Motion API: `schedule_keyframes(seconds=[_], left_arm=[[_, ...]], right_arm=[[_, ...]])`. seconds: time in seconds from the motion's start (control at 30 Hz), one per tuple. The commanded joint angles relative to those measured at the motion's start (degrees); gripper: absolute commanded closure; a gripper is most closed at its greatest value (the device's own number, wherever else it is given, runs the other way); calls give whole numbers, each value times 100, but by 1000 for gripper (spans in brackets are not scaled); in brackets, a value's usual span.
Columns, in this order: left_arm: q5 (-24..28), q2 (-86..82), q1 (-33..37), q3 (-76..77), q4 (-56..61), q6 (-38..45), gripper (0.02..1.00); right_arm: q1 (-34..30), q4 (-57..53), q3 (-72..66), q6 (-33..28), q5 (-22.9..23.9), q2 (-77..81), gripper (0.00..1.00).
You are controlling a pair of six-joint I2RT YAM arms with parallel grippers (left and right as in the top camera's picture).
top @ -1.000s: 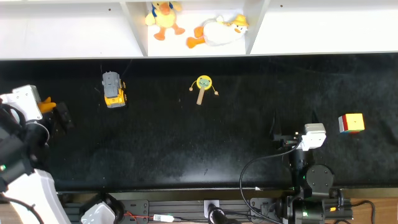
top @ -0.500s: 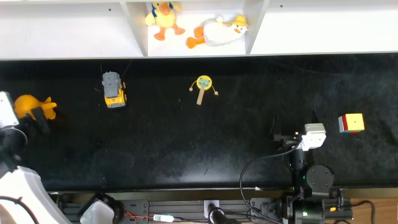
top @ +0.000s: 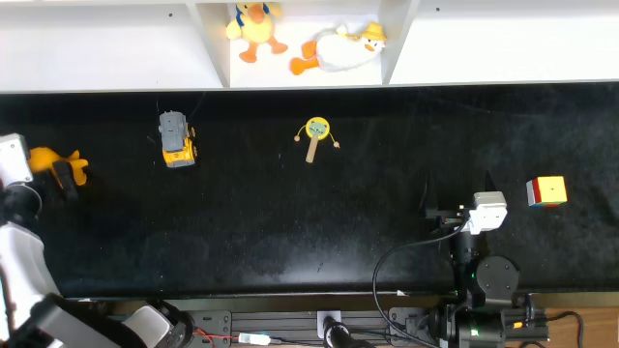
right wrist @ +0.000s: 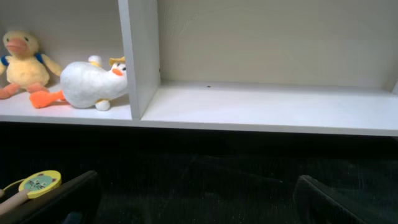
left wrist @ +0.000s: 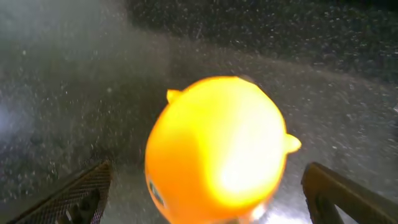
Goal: Store Toys
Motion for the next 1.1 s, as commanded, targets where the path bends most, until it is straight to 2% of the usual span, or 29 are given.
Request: schedule_keyframes(seconds=[0.03,0.1,0.2,0.23,0.3,0.37,0.43,0.57,0.67,0.83,0.97,1.1], left_arm=[[94,146,-11,116,249,153,18],[96,170,-11,116,328,157,128],[98,179,-11,116,363,219,483],[101,179,-11,116,354,216,575],[188,179,-11,116,321,219,698],[321,177,-11,116,315,214,726],[494,151,-26,116,271,210,805],[501,-173,-221,118,4,76,864],[411,-507,-474,188,-232,-162,869],[-9,-863,-960,560,-671,-667,858],[-586,-883,-1246,962,-960,-1165,858],[-680,-883,-1458,1309,-925,-1528,866]], right_arm=[[-17,28,-79,31,7,-42,3],[-17,28,-76,28,7,-42,7],[-17,26,-76,31,7,-42,5],[-17,28,-79,31,7,-42,5],[-17,26,-79,31,7,-42,5],[-17,28,-79,31,7,-42,5],[-17,28,-79,31,7,-42,5],[-15,28,-79,31,7,-42,5],[-17,28,-76,28,7,-42,5],[-17,26,-79,31,7,-42,5],[-17,28,-79,31,7,-42,7],[-17,28,-76,28,7,-42,5]])
